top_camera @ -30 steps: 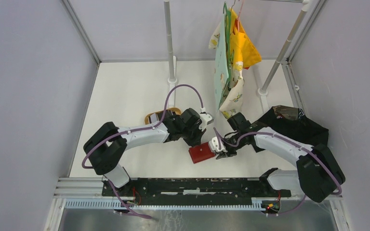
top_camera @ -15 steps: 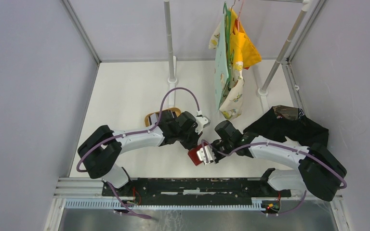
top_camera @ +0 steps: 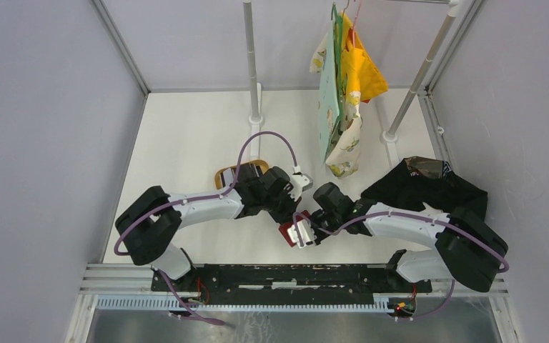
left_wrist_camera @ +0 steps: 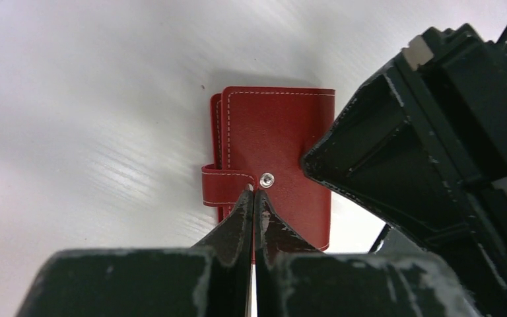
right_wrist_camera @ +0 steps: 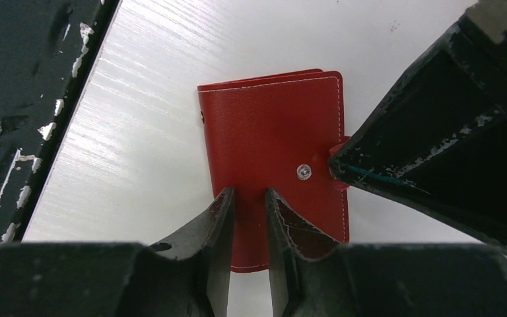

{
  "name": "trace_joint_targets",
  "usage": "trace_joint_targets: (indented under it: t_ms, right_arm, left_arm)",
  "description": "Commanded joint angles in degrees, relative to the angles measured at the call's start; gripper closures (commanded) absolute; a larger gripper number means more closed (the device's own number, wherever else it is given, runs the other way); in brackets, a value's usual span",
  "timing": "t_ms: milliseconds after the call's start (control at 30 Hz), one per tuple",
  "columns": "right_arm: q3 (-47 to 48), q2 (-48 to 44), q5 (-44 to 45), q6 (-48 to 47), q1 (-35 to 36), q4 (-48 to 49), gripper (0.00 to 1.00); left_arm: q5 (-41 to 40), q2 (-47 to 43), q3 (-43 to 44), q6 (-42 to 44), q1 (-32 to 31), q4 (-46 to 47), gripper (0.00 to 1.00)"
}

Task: Put the credit cards into the card holder
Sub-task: Close the card holder at the center of the board.

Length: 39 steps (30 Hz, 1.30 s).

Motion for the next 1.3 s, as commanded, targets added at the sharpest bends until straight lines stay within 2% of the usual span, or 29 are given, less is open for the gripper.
trace_joint_targets:
  t_ms: [0,1267]
  right_arm:
    - [0.9,1.5,2.6,0.9,0.5,0.6,0.71]
    - [2.9,3.3,2.9,3.0,0.6,-0.6,0.74]
  left_arm:
    - [3.5,0.5,0.3,-1.3,-0.9,3.1,0.98]
    - [-1.6,4.1,3.0,0.1,-3.5,-6.1,0.98]
